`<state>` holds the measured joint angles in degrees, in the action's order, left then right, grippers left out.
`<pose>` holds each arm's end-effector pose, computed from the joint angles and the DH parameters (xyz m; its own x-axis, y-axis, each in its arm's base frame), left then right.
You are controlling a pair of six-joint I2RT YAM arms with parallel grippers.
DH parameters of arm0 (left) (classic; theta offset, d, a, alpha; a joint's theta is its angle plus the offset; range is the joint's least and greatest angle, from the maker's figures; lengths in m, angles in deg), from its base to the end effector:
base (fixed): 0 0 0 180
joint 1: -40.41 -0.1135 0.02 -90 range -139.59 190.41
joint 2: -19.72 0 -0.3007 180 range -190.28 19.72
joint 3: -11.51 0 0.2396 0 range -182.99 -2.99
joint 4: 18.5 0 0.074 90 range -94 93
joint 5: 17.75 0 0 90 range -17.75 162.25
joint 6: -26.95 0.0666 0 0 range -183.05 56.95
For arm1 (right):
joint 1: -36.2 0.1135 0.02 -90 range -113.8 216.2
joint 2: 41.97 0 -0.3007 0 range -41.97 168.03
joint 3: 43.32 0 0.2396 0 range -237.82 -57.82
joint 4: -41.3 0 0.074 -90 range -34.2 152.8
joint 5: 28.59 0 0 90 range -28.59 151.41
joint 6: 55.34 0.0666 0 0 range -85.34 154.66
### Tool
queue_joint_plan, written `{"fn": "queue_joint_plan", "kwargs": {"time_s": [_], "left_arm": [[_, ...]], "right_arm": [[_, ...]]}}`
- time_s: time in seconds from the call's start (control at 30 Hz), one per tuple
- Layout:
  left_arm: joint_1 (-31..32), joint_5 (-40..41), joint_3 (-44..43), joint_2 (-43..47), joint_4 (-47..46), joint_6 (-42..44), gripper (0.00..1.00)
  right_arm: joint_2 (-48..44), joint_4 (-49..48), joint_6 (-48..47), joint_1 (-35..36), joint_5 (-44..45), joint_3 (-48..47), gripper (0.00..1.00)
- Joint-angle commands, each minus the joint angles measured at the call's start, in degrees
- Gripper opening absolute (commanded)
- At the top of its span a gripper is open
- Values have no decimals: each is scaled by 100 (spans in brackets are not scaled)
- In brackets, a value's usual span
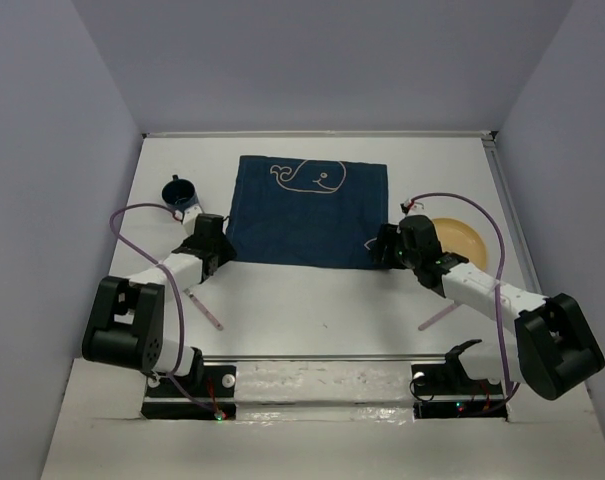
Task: Set the dinner table for one person
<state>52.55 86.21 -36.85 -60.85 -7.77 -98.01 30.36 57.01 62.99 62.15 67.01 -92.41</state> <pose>0.2722 -0.0421 0.1880 -0.5638 -0.4475 -0.6941 -0.3559 0.8901 -0.2848 0.2348 0.1070 0.2173 -0.6718 0.1983 -0.7137 -0.0550 0.9475 0.3151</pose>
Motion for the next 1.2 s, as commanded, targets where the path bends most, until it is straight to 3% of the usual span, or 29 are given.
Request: {"fn": "queue_joint_plan", "kwargs": {"time_s": [0.0,0.07,0.1,0.13,0.23,0.4,0.73,0.8,0.87,1.03,1.17], "left_arm": [[-28,-85,-199,-248,-291,68,44],[-19,-147,-217,-301,-273,86,35],[-19,-121,-217,-292,-256,95,20],[-19,-95,-217,-292,-238,103,13],[-19,-51,-164,-213,-133,139,0],[-19,-112,20,85,16,191,0],[-19,-490,697,1140,377,86,0],[-19,-543,820,1377,544,16,0],[-19,-657,838,1465,579,-2,0],[-19,-615,856,1571,632,-55,0],[-19,-456,654,1676,684,68,0]], "right_arm": [[-167,-657,58,15,-472,84,63],[-193,-789,84,15,-508,128,63],[-194,-807,93,15,-508,154,63],[-185,-807,84,15,-508,154,63],[-193,-781,84,15,-360,189,63],[-211,-508,93,15,414,172,69],[-290,-245,119,15,994,154,77],[-229,-201,145,15,1082,145,85],[-133,-8,154,15,1188,32,85],[0,212,251,15,1548,-57,80],[429,265,462,15,1470,-109,66]]}}
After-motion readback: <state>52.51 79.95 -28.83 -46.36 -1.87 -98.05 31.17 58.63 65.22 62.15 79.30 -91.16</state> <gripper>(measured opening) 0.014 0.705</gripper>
